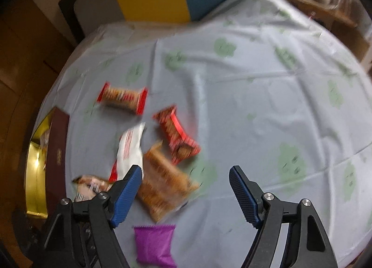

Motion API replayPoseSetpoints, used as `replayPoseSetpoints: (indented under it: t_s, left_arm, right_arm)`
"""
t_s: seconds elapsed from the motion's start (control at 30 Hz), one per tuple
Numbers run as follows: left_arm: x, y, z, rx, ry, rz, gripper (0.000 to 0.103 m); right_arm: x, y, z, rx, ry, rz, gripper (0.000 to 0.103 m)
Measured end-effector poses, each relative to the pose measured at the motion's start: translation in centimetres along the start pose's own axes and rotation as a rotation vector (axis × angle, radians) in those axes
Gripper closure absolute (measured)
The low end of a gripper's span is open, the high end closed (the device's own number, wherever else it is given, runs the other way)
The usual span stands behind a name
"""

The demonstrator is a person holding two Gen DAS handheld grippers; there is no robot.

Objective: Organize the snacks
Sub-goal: 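Lift the brown bag with the left gripper while the right gripper grasps the purple pack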

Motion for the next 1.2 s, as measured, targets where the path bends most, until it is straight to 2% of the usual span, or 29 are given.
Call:
replayPoseSetpoints:
  t_s: [0.17,0.37,0.53,0.57,0.6,0.67,0.93,1.2]
  left_arm:
    - [0.2,-0.1,-0.1,0.004,-0.016,0.001,0.061]
    - [0.3,0.0,-0.2,0.009,-0.031,-0.006,0.061]
    - [0.3,0.1,-0.2,0.015,-0.037,-0.013,0.061]
    - [0.3,0.1,-0.2,0.015,-0.037,-0.012,0.061]
    - [0.3,0.1,-0.2,0.013,-0.038,-0.011,0.061]
    - [0.3,0.0,-0.2,0.011,-0.038,-0.009,0.061]
    - [0.3,0.0,-0.2,0.013,-0.037,-0.010,0.061]
    - [-0.2,-0.1,-0.4,0.006,0.012,-0.026,0.066]
  right_arm:
    - [2.4,0.8,0.1,-0.032,0.077,-0.027,0.028]
    - [5.6,2.1,-0.8,-0.053,0.104,-0.092,0.028]
    - [7.9,3.8,0.3,-0.042,0.133,-0.179,0.030]
    - [8.3,4.1,0.8,-0.023,0.131,-0.204,0.034]
    - [8.5,4.4,1.0,-0.006,0.127,-0.223,0.054]
    - [8.6,4.9,1.2,0.068,0.082,-0.286,0.062]
    - [9.3,6.6,1.7,0.155,0.017,-0.363,0.062]
    - [9.5,7.6,1.6,0.178,0.009,-0.390,0.062]
Point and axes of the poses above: each gripper's, at about its wrist camera, not at the fingertips, and z roughly the way its jaws point, y to its left, x to its underside, the point moved 4 cm from there along z, roughly the way its jaws point, and after that the axes turned 14 degrees about x, right-handed, at the moved point
